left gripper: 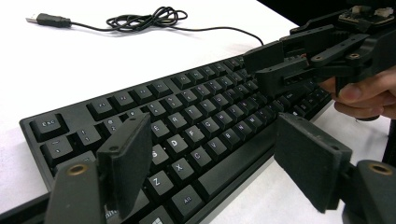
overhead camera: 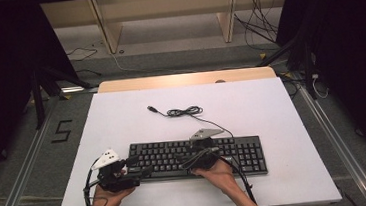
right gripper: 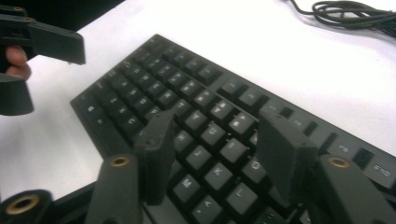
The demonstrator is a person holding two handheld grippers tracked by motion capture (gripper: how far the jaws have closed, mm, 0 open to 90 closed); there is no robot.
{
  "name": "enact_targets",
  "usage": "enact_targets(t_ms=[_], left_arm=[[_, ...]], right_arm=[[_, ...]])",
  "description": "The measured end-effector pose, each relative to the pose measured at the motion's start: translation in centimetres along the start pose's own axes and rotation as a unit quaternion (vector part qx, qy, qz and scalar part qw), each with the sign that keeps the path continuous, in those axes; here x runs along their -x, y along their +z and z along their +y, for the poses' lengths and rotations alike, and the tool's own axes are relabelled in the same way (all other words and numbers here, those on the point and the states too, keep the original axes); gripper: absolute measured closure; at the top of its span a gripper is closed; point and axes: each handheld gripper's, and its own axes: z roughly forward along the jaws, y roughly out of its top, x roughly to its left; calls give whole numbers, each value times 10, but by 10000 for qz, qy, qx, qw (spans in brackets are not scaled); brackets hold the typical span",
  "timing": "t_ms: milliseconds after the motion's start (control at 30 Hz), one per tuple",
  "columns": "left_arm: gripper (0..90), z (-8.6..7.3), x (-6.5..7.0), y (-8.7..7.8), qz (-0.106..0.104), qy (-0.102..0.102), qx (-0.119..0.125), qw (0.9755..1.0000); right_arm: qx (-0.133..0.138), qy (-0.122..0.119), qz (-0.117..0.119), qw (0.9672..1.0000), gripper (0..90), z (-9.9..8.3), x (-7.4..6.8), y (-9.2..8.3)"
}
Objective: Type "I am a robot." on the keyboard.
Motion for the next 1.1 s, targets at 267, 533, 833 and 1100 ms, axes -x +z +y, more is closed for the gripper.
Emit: enact_targets(t_ms=[267, 533, 833, 1100], left_arm=[[267, -1, 1, -2, -9, 8, 23, 10000], [265, -2, 1, -3, 5, 9, 38, 10000], [265, -2, 0, -6, 64, 6, 80, 9999], [265, -2, 0, -6, 80, 71, 75, 9999]], right_arm=[[5, -47, 125, 9999, 436, 3, -7, 2], [-24, -134, 219, 9997, 496, 4, -14, 5], [22, -297, 250, 9992, 732, 5, -22, 10], [-95, -417, 297, 9986, 858, 3, -29, 18]])
